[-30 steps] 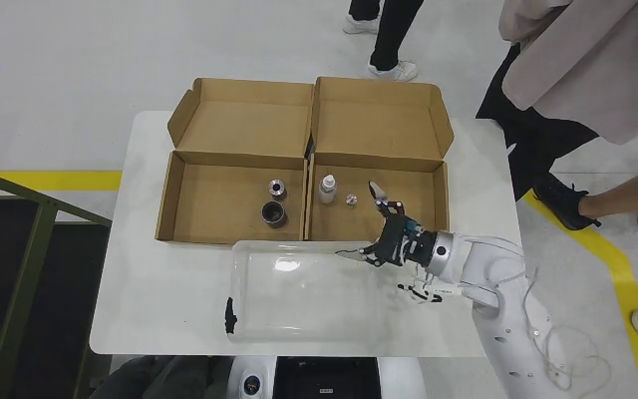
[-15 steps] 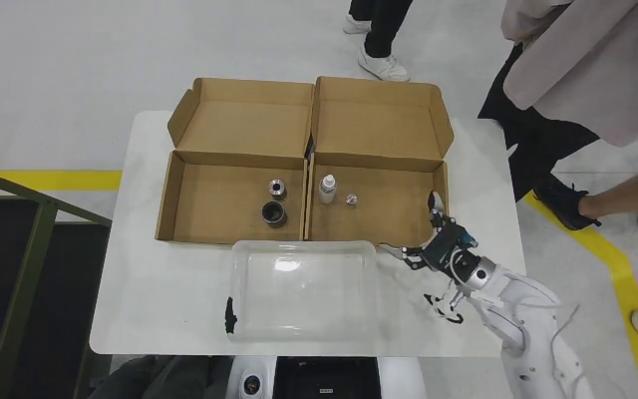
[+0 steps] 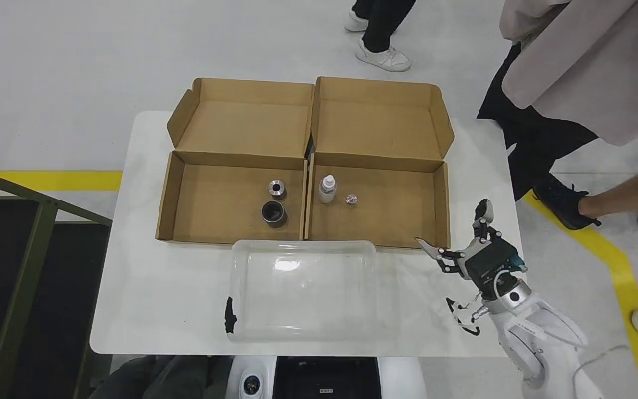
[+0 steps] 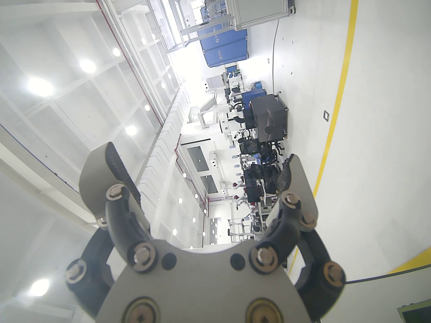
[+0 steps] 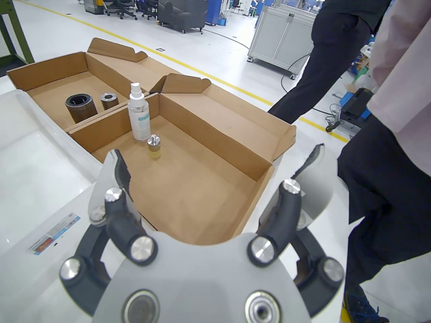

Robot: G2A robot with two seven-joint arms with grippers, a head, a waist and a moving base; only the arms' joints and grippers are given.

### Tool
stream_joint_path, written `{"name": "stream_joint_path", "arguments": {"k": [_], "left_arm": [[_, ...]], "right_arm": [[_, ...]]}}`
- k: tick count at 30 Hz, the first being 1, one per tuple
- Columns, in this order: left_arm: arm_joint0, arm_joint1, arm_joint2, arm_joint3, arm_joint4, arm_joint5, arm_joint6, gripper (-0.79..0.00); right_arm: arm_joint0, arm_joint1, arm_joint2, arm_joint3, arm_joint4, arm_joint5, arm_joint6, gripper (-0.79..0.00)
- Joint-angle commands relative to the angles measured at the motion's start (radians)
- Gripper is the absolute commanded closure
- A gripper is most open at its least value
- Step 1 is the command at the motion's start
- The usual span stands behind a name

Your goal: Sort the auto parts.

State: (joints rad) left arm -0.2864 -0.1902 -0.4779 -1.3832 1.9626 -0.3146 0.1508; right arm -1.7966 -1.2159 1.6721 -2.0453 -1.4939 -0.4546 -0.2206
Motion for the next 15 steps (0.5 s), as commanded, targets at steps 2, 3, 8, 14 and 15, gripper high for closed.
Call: {"name": "stream_joint_path", "arguments": {"k": [2, 3, 8, 14, 15], "left_arm": [[0.000, 0.000, 0.000, 0.000, 0.000, 0.000, 0.000, -0.785], [0.000, 0.000, 0.000, 0.000, 0.000, 0.000, 0.000, -0.785], [0.000, 0.000, 0.000, 0.000, 0.000, 0.000, 0.000, -0.785], [0.000, 0.000, 0.000, 0.000, 0.000, 0.000, 0.000, -0.784], [0.000, 0.000, 0.000, 0.000, 0.000, 0.000, 0.000, -0.785]], "right_arm": [[-0.013, 0.002, 0.017, 0.001, 0.002, 0.006, -0.014, -0.785], [-0.016, 0.002, 0.022, 0.001, 0.004, 0.008, -0.018, -0.785], [-0.024, 0.004, 0.036, 0.006, 0.010, 0.013, -0.028, -0.785], [-0.024, 0.004, 0.036, 0.006, 0.010, 0.013, -0.028, -0.785], [-0.024, 0.004, 0.036, 0.006, 0.010, 0.013, -0.028, -0.785]]}}
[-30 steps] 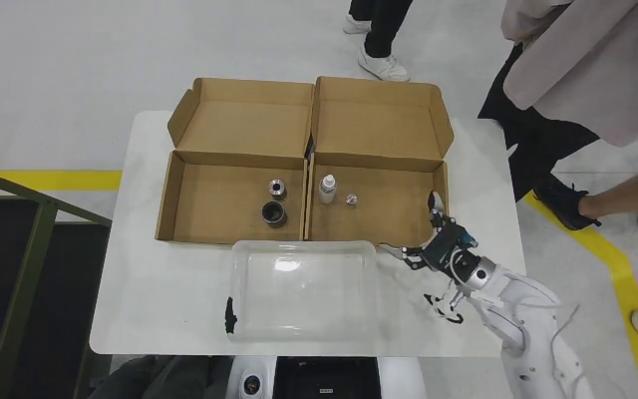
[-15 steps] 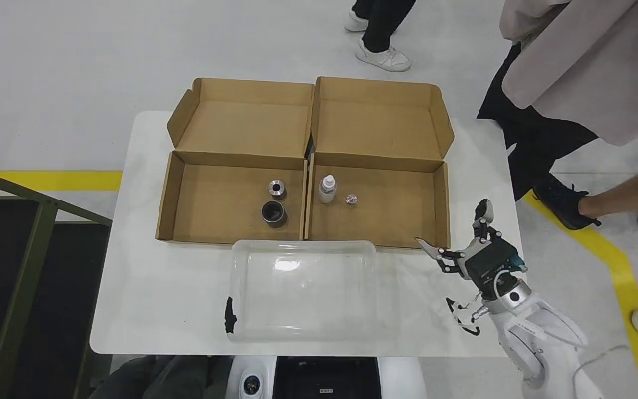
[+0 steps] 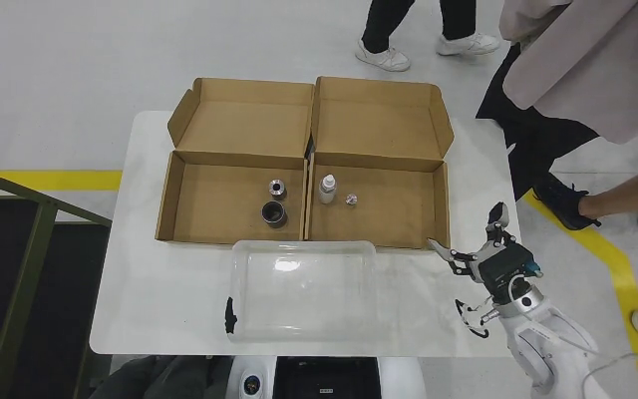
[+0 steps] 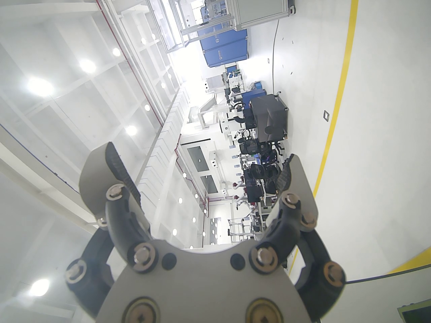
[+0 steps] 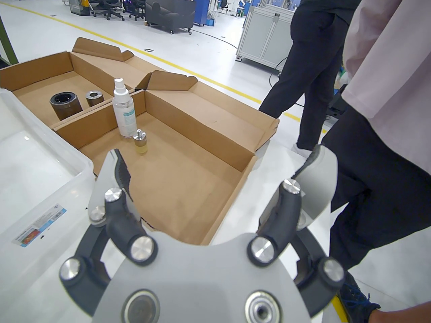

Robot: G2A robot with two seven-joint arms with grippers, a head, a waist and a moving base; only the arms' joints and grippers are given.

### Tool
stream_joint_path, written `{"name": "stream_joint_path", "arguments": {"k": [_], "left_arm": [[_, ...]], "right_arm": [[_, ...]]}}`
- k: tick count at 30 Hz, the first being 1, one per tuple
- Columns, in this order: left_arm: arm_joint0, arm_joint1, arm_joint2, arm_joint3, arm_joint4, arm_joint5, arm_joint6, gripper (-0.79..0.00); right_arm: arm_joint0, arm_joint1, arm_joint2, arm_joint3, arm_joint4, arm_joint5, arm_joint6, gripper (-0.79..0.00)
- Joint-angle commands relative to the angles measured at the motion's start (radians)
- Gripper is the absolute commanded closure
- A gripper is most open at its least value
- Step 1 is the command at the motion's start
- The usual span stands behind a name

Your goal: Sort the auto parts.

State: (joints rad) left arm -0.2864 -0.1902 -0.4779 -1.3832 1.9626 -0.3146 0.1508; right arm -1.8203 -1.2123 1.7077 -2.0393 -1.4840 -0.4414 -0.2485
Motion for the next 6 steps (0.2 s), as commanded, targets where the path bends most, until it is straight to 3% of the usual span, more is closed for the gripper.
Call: {"name": "stream_joint_path", "arguments": {"k": [1, 6], "left_arm": [[0.000, 0.000, 0.000, 0.000, 0.000, 0.000, 0.000, -0.785], [0.000, 0.000, 0.000, 0.000, 0.000, 0.000, 0.000, -0.785]], "right_arm": [[0.000, 0.000, 0.000, 0.000, 0.000, 0.000, 0.000, -0.785], [0.000, 0.000, 0.000, 0.000, 0.000, 0.000, 0.000, -0.785]]}}
